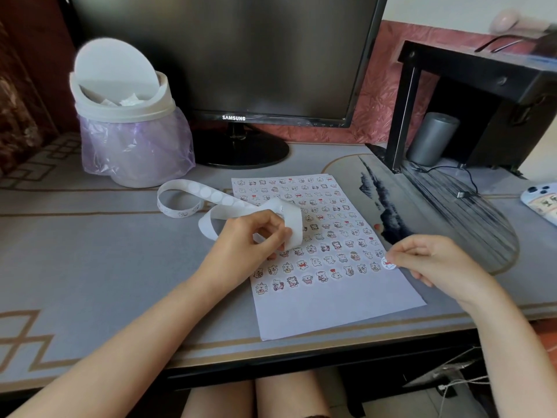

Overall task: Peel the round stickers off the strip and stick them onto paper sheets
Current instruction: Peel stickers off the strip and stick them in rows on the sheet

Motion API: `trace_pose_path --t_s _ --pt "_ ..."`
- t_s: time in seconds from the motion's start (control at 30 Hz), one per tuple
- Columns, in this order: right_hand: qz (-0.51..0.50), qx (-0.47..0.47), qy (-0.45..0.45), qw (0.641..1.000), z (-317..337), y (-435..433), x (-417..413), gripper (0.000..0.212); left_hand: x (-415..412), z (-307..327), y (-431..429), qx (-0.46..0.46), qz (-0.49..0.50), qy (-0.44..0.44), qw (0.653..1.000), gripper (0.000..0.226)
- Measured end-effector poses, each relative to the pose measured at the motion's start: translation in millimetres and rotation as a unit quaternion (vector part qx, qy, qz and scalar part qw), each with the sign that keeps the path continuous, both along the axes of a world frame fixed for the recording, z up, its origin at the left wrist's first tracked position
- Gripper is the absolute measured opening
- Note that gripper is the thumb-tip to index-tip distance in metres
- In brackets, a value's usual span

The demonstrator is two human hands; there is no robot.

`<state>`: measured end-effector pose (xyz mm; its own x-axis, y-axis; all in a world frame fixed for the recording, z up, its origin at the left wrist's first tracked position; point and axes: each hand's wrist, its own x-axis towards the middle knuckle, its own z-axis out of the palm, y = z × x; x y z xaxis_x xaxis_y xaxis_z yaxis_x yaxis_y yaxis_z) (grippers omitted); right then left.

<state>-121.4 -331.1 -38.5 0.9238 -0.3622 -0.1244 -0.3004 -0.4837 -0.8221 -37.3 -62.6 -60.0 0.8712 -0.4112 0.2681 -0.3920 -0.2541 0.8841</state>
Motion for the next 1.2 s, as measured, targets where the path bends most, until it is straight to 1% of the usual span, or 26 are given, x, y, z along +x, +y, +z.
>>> trace_pose_path --t_s 0.23,0.47,0.83,1.2 --pt "-0.002 -0.017 0.011 1.0 -0.4 -1.1 0.8 0.003 0.3 -0.4 0.1 0.001 0.001 -0.005 1.0 0.012" --pt "-0.007 -0.004 -0.007 1.0 -1.2 1.4 1.1 0.004 0.2 0.1 -0.4 0.006 0.002 -0.005 1.0 0.012" --pt "-0.004 -0.019 -0.014 1.0 -1.7 3.1 0.7 0.004 -0.3 0.8 -0.5 0.007 0.001 -0.001 1.0 0.012" --pt "0.002 -0.065 -0.044 0.997 -8.7 4.5 -1.2 0.008 -0.5 0.7 -0.2 0.013 -0.002 -0.004 1.0 0.012"
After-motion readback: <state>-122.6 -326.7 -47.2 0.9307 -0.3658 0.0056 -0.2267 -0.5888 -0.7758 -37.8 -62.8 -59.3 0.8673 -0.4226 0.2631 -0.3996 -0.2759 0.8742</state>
